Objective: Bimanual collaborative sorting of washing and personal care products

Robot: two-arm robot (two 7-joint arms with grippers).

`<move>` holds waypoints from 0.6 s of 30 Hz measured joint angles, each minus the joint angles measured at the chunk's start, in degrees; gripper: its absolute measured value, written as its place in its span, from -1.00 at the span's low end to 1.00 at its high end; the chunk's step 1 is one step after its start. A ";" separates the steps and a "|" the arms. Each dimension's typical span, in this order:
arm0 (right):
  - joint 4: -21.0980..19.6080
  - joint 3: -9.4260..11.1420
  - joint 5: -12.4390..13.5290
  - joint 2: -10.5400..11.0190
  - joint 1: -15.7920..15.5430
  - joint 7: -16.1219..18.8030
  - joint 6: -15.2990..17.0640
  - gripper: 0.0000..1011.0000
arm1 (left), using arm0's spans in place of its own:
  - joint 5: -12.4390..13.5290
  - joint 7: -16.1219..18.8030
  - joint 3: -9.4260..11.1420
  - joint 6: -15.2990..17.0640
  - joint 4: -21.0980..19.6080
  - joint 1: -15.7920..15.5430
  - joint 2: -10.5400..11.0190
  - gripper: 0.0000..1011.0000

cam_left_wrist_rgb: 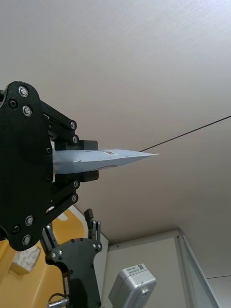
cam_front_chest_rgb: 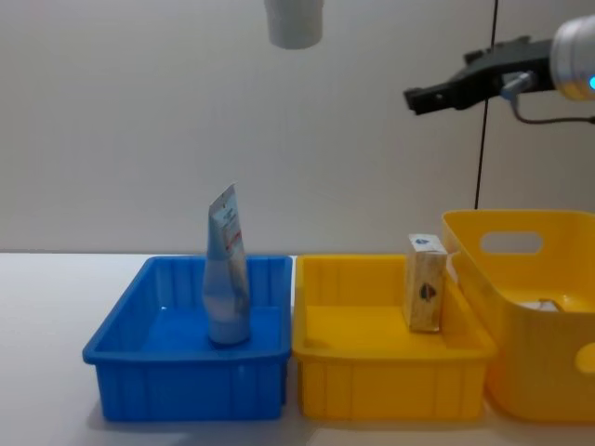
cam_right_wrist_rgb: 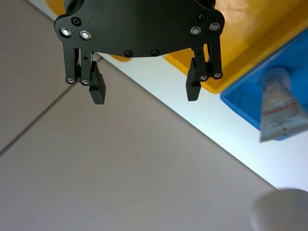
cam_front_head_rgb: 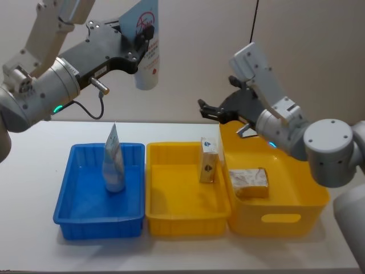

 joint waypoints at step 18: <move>1.08 -3.73 2.50 -1.93 2.75 4.74 -3.03 0.99 | -0.55 0.79 0.95 0.17 0.97 -0.26 0.23 -0.57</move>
